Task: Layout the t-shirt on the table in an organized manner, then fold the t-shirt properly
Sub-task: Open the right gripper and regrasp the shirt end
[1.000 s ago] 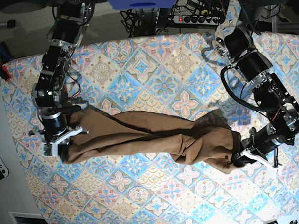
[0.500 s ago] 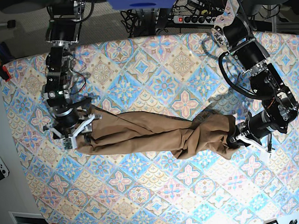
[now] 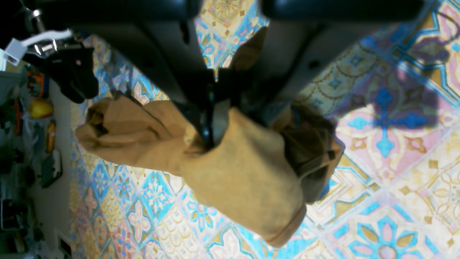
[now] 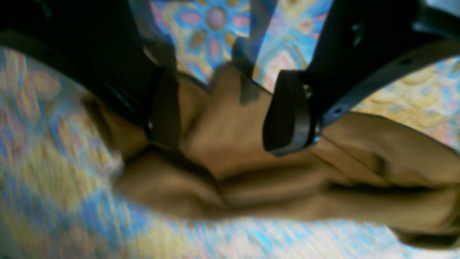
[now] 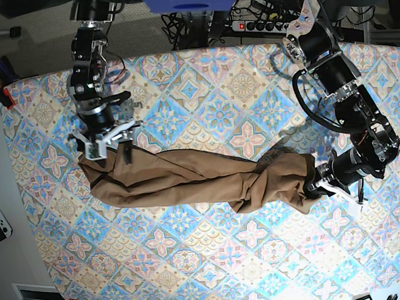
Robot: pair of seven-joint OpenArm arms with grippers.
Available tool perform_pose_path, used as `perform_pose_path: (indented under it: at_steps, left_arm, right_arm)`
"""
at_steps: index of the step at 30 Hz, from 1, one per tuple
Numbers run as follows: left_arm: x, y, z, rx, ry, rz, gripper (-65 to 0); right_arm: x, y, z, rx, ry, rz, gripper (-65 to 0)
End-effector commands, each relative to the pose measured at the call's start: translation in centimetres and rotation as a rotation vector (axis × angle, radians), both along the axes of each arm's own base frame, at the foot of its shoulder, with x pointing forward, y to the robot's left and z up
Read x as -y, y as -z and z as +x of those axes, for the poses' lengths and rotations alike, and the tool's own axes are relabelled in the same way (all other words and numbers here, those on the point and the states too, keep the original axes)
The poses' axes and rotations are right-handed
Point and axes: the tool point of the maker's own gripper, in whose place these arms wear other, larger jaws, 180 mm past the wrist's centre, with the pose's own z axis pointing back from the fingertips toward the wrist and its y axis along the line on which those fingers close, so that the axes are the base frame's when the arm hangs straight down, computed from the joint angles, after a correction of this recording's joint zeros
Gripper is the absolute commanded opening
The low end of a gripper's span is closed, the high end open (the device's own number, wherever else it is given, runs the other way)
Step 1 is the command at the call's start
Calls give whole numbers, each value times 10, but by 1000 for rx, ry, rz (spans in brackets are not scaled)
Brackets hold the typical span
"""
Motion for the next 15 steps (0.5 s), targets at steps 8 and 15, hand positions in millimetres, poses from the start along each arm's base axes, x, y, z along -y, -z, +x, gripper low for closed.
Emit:
perform_pose_path:
  at_steps: [8, 15]
  left_arm:
    - [-2, -7, 1, 27, 2, 2, -650]
    - [-2, -6, 0, 24, 2, 2, -650]
  right_arm:
    - [13, 8, 5, 37, 36, 19, -271]
    - [-1, 11, 2, 30, -9, 38, -271]
